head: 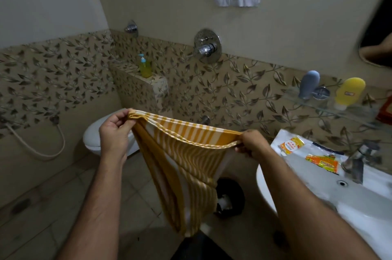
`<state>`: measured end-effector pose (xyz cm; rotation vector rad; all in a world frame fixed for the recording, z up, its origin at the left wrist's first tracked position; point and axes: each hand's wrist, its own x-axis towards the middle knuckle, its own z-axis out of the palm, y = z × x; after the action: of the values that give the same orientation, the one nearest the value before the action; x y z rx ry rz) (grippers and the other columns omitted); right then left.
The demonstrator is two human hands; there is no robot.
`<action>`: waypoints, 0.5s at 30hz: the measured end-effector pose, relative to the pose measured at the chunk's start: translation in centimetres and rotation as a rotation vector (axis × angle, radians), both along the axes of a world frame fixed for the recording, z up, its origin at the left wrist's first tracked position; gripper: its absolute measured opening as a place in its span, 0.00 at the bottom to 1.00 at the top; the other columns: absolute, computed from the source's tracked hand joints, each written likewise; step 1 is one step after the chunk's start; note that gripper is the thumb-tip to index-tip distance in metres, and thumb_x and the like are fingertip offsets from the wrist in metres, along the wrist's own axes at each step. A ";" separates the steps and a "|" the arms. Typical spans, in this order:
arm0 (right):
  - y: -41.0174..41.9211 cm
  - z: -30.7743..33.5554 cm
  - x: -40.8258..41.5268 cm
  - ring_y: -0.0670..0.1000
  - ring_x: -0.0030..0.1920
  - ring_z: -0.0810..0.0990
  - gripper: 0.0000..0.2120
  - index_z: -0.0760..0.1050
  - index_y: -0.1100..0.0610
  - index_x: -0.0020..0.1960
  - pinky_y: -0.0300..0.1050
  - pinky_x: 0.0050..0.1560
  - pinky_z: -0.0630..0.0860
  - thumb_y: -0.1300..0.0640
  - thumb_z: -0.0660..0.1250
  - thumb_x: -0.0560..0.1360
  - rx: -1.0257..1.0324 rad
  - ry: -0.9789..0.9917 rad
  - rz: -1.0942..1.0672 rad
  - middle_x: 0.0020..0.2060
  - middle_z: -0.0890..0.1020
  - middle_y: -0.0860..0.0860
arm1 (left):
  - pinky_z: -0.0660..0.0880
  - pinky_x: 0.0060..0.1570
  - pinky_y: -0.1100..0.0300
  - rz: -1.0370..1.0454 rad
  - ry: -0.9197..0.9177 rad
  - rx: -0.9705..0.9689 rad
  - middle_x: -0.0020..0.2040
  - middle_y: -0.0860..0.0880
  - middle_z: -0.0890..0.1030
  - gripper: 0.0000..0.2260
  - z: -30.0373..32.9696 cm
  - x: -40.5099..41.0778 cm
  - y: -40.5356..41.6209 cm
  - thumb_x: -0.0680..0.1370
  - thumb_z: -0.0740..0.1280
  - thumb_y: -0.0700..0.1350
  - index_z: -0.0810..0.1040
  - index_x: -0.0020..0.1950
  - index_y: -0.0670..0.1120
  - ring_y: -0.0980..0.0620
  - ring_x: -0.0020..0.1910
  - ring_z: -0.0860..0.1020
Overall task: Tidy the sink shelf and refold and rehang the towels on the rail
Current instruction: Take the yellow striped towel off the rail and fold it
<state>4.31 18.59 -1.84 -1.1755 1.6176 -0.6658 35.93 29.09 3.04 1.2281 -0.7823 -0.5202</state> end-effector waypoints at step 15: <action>-1.0 5.1 2.0 0.48 0.20 0.74 0.17 0.73 0.58 0.41 0.37 0.24 0.72 0.64 0.47 0.79 -0.013 -0.370 -0.330 0.29 0.77 0.54 | 0.75 0.39 0.73 -0.012 -0.124 -0.020 0.44 0.50 0.82 0.12 0.5 1.3 0.0 0.76 0.66 0.30 0.80 0.56 0.42 0.65 0.38 0.81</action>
<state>6.29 17.54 3.26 -0.7417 1.4976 -1.0404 37.19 29.06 3.56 1.2468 -0.8980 -0.4478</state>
